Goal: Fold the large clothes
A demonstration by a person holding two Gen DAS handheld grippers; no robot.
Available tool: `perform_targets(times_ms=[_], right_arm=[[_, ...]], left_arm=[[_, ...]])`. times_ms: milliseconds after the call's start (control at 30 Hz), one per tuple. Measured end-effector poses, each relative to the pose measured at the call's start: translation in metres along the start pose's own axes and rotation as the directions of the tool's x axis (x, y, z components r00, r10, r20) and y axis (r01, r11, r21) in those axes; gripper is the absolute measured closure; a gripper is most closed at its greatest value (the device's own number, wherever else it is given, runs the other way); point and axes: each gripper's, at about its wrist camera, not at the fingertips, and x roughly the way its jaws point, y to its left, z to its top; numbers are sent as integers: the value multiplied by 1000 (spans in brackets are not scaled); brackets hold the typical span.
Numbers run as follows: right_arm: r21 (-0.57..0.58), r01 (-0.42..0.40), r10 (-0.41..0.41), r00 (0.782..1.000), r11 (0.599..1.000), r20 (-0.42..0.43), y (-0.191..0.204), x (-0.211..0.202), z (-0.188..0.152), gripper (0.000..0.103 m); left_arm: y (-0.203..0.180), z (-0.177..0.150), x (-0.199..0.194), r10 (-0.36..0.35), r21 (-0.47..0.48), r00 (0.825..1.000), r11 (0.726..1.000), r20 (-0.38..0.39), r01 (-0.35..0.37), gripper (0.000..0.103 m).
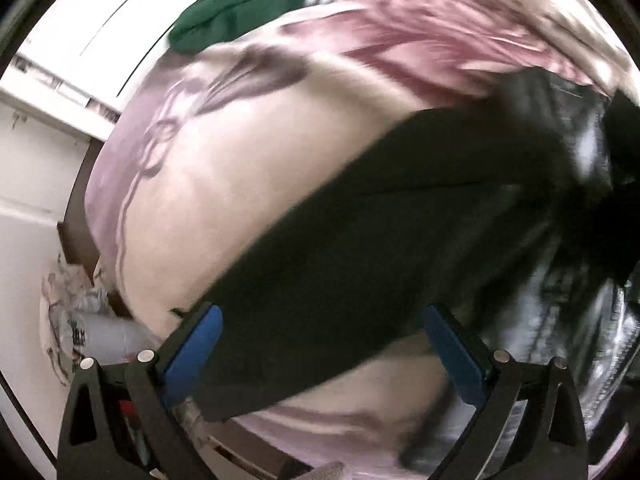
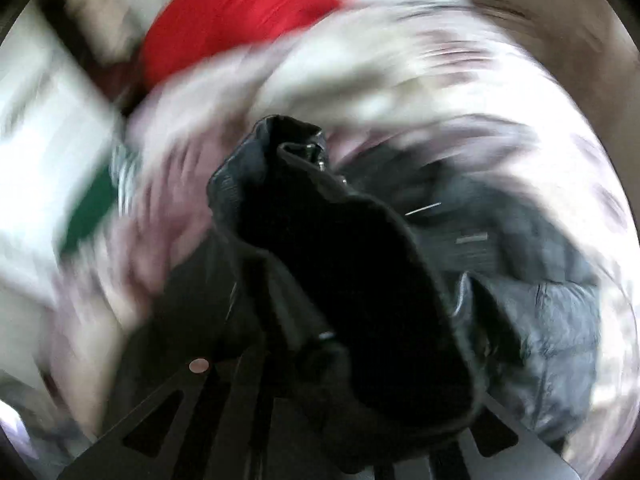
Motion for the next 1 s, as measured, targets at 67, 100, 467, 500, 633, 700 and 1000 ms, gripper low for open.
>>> perform_targets(times_ms=[67,100,467,500,633,700,1000], right_arm=[[-101,47,-50,998,994,-36,37,29,-17,98],[-157,67,-75,996,985,-41,64,39,-25,98],[260,-54,105,977,964,-185,6,-44,-69,43],[308,-22,83,978,951,-189,-27,-57,-63,42],[446,273,-172,952,852,-253,-124,-107,-133,42],[476,340,-214,930,811,-299,-156,-110,-149,42],[623,188,-69,975,760,-210,-219,-56,-195,45]], left_arm=[[14,-4,3,-4,-13,1000,1000,-3,4,0],[19,-5,6,-8,-19,1000,1000,-8,8,0],[7,27,-15,-119,34,992,993,46,117,0],[-4,31,-21,-132,53,990,990,55,129,0],[-50,37,-44,-208,128,977,971,51,200,0],[-72,36,-54,-237,159,970,961,48,227,0],[-145,57,-9,-413,-45,903,911,-117,410,5]])
